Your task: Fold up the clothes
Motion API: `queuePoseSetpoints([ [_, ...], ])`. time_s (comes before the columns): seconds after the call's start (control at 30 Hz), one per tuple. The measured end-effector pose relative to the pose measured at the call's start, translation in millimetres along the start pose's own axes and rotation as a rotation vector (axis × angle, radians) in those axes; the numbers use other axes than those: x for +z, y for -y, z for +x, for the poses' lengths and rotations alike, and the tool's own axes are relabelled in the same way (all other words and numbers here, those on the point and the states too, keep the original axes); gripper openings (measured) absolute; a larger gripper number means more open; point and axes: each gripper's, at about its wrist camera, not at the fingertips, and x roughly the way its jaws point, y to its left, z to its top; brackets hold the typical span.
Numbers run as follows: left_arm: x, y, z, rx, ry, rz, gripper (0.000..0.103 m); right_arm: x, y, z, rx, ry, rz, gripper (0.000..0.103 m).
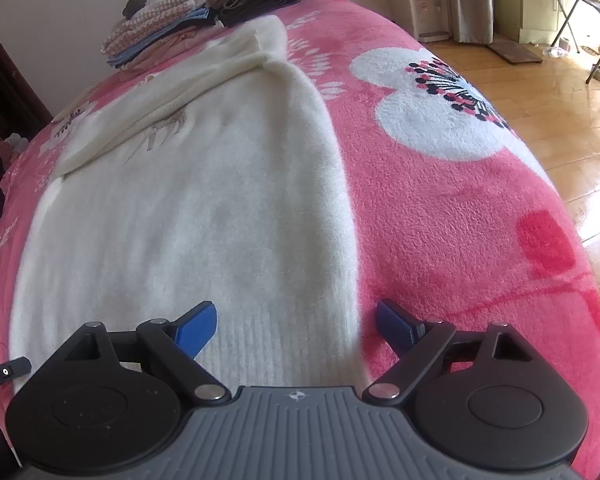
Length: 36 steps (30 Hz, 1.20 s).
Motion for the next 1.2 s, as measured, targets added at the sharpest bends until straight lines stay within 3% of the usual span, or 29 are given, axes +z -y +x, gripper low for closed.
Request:
queuePoseSetpoints([
  [0.17, 19.3, -16.1, 4.9, -0.049, 0.046, -0.061, 0.065, 0.4, 0.3, -0.4, -0.001, -0.003, 0.002, 0.089],
  [0.33, 40.7, -28.3, 24.8, -0.103, 0.005, -0.108, 0.066, 1.1, 0.4, -0.7, -0.003, -0.007, 0.005, 0.089],
  [0.47, 47.1, -33.8, 30.9, -0.134, 0.015, -0.128, 0.066, 0.2, 0.8, -0.4, -0.003, -0.004, 0.011, 0.089],
  [0.67, 58.5, -46.0, 42.3, -0.197, 0.002, -0.169, 0.067, 1.3, -2.9, 3.3, -0.006, -0.013, 0.001, 0.096],
  [1.0, 39.0, -79.6, 32.1, -0.372, -0.053, -0.391, 0.063, 0.2, -4.5, 3.3, -0.012, -0.01, 0.002, 0.096],
  [1.2, 15.2, -81.0, 24.5, -0.451, -0.102, -0.428, 0.061, -0.2, -4.3, 2.7, -0.009, -0.008, 0.006, 0.096],
])
